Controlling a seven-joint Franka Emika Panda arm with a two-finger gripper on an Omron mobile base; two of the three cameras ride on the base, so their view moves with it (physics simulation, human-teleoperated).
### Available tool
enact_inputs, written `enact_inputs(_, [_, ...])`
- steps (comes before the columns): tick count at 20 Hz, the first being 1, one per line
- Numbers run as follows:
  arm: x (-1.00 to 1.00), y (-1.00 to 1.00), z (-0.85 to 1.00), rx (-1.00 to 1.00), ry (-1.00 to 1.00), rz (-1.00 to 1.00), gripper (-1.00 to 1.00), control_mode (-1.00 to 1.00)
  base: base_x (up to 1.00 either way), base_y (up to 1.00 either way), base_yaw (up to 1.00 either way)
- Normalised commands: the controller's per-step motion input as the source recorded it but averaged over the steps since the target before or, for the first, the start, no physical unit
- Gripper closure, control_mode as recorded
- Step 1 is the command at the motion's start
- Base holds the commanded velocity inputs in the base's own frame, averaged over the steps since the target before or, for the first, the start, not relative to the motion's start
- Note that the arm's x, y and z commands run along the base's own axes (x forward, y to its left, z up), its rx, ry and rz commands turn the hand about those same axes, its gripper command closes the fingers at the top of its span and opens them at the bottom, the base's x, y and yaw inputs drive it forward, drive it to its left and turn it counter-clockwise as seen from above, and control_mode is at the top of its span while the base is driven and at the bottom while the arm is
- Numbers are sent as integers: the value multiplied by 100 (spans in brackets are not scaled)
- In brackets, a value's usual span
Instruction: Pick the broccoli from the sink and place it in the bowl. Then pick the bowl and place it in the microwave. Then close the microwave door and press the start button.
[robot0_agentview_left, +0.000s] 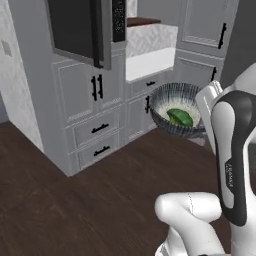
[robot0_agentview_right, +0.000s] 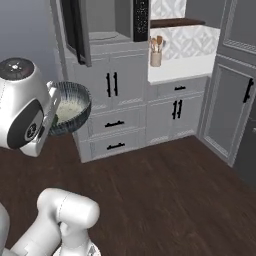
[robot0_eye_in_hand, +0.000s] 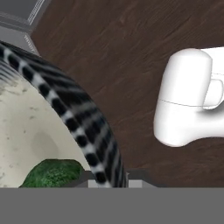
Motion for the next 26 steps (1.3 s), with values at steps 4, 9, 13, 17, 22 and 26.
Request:
enact_inputs(4, [0,0,0,0,0,0,100,100,3,-100,42])
enact_inputs(9, [0,0,0,0,0,0,100,100,2,-100,41])
enact_inputs(13, [0,0,0,0,0,0,100,100,8,-100,39])
enact_inputs(17, [0,0,0,0,0,0,100,100,17,-100,39])
enact_inputs(22, [0,0,0,0,0,0,100,100,35,-100,41])
enact_inputs(26, [0,0,0,0,0,0,100,100,60,-82,42])
